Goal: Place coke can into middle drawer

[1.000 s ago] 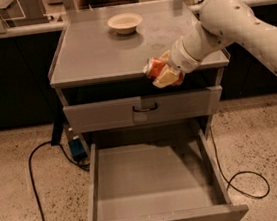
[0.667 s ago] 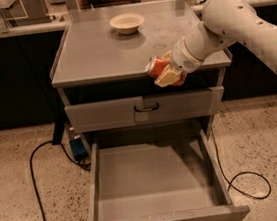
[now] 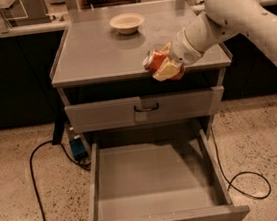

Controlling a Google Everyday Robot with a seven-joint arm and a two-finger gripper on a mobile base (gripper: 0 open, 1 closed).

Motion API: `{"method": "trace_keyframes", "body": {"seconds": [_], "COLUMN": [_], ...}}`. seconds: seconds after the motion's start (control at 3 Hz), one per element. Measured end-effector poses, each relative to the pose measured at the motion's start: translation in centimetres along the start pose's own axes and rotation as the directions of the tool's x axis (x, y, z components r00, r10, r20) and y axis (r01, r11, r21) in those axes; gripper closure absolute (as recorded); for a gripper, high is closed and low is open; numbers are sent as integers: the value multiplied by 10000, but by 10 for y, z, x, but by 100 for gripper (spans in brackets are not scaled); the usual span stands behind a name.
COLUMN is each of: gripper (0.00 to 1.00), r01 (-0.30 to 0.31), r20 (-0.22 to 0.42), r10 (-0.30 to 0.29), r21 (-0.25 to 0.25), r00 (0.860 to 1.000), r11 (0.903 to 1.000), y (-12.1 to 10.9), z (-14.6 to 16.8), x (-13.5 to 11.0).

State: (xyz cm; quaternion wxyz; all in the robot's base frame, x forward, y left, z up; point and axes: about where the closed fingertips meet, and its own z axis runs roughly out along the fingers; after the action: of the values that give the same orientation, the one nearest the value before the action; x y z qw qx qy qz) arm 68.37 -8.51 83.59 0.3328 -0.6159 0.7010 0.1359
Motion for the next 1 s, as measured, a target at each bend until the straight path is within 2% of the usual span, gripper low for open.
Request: {"method": "trace_keyframes", "body": {"seconds": [0.33, 0.67, 1.0], "gripper": [100, 100, 100], "r01": [146, -35, -26], "r20": [759, 1990, 3114], "r10": [-151, 135, 566], "r21": [69, -508, -1710], "r00": [9970, 9799, 9486], "r11": [9999, 9987, 9853], "y": [7, 40, 88], "z": [-41, -47, -24], "x": [-20, -16, -12]}}
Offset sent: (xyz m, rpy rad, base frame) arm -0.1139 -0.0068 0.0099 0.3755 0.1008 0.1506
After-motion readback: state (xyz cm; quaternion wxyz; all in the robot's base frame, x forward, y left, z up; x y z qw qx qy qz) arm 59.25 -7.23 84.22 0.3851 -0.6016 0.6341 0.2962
